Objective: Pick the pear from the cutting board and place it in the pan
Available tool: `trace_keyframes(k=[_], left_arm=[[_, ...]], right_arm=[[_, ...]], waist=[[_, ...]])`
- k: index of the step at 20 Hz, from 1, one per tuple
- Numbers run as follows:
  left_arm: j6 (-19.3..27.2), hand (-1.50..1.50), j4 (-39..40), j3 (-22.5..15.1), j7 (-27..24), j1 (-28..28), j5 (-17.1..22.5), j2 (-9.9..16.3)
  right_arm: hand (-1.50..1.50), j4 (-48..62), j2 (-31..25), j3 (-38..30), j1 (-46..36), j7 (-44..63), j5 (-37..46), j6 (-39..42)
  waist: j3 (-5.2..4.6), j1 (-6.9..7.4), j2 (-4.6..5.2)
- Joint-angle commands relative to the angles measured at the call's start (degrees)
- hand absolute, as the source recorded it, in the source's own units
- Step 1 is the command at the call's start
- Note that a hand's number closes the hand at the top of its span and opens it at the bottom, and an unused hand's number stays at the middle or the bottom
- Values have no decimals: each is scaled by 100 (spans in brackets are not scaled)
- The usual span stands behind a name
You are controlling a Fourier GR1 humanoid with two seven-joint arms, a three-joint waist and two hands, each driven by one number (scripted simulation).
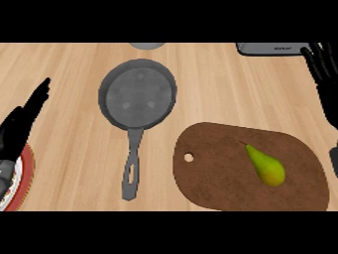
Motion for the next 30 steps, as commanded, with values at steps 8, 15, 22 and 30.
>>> trace_keyframes(k=[8,15,22,30], left_arm=[[293,0,-407,582,166,-122,1362,-1278],[259,0,-397,664,294,-241,1504,-1402],[248,0,-312,538,15,-72,1304,-1527],[136,0,-64,501,-283,-9,1220,-1685]], right_arm=[[150,626,-1149,623,-253,-12,-687,3477],[-150,1688,-2152,-217,49,-2694,953,4776],[-150,1654,-2457,352,-645,-3751,2008,4464],[-150,1212,-2916,1459,-1457,-3744,3221,3873]], waist=[[87,388,207],[106,301,225],[96,435,220],[74,422,222]])
